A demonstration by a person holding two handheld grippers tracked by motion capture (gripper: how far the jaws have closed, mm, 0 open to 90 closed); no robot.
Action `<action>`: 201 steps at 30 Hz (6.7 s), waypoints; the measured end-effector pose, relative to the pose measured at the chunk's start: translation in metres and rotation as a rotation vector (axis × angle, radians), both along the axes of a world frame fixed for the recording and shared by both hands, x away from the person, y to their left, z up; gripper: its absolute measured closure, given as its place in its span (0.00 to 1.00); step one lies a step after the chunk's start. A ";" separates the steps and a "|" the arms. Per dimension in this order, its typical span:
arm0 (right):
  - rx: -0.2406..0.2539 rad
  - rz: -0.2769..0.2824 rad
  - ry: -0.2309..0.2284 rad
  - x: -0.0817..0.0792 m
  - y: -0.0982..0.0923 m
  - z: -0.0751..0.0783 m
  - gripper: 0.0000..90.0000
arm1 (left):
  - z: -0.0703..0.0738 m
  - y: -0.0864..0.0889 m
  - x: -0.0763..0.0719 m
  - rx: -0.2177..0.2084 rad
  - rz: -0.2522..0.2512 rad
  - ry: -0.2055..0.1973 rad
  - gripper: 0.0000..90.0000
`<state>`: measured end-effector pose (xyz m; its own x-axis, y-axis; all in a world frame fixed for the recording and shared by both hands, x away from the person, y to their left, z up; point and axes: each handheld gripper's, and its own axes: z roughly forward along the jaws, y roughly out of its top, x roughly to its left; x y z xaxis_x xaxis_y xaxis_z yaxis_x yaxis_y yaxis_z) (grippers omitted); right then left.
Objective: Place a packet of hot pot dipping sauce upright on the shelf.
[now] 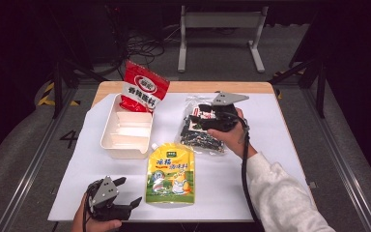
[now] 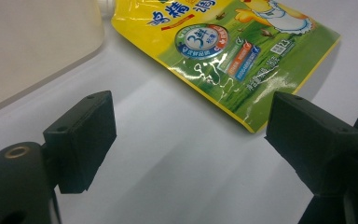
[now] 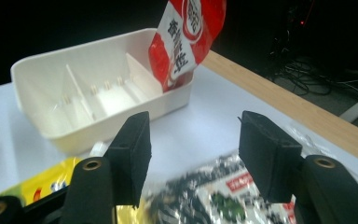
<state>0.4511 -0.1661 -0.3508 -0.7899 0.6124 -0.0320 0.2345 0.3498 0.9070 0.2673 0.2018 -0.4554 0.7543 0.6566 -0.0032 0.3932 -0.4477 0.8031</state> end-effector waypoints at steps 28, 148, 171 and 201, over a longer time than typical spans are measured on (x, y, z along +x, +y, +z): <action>-0.130 0.119 0.165 -0.105 -0.044 -0.067 0.45 | -0.001 -0.017 0.024 -0.007 -0.059 0.024 0.18; 0.064 -0.231 0.475 -0.015 -0.068 -0.106 0.68 | -0.002 -0.044 0.057 -0.006 -0.081 0.140 0.27; 0.046 -0.164 0.434 -0.033 -0.074 -0.089 0.62 | -0.002 -0.044 0.054 0.004 -0.099 0.144 0.26; -0.270 0.049 0.106 -0.049 -0.036 -0.097 1.00 | -0.004 -0.045 0.057 -0.018 -0.121 0.180 0.25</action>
<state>0.4022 -0.2018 -0.4474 -0.8258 0.5543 -0.1042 0.3002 0.5884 0.7508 0.3238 0.1571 -0.4597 0.8136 0.5600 -0.1564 0.4756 -0.4863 0.7330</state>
